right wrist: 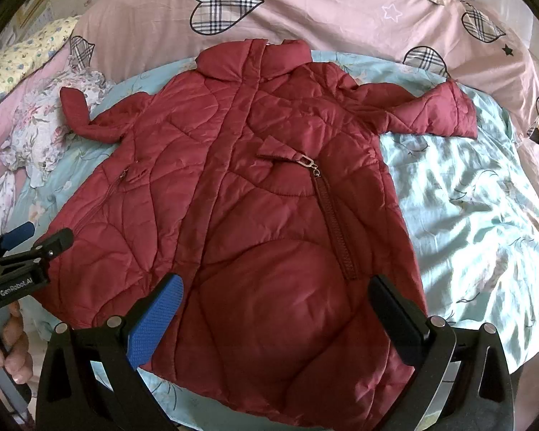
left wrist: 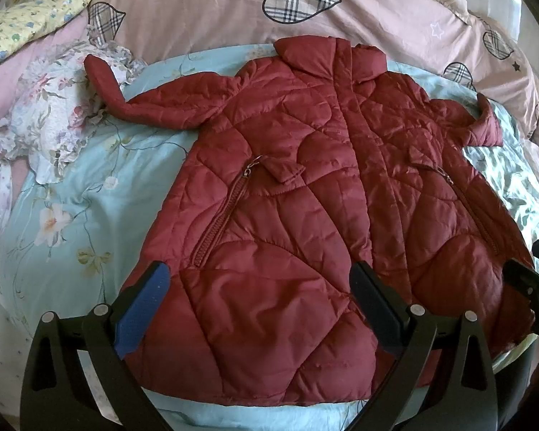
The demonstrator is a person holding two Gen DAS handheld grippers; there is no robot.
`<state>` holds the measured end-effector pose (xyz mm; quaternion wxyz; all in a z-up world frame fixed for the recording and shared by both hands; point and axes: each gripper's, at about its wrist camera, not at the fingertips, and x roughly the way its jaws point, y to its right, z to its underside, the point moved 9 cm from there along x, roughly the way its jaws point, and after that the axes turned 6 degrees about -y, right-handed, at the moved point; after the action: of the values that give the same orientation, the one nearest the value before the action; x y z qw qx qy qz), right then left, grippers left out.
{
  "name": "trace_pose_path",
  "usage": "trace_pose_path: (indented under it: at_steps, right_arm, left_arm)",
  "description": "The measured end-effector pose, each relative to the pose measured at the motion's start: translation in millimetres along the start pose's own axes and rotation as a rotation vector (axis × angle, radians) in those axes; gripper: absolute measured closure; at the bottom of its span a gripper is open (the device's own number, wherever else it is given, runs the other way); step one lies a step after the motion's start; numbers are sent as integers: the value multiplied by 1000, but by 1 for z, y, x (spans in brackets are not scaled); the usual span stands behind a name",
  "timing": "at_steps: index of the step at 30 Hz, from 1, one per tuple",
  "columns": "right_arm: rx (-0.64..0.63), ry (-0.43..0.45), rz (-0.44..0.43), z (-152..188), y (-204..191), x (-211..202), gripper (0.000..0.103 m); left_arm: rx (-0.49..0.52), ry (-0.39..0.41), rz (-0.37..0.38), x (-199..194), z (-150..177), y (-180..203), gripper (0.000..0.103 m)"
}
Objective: Fold large clothes
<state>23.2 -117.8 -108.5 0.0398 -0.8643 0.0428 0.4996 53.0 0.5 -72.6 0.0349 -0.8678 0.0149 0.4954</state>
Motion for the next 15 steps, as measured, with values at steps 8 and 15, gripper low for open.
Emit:
trace_pose_path:
  at_steps: [8, 15]
  right_arm:
    - [0, 1, -3, -1, -1, 1, 0]
    - [2, -2, -8, -3, 0, 2, 0]
  left_arm:
    - [-1, -3, 3, 9, 3, 1, 2]
    - [2, -5, 1, 11, 1, -3, 2]
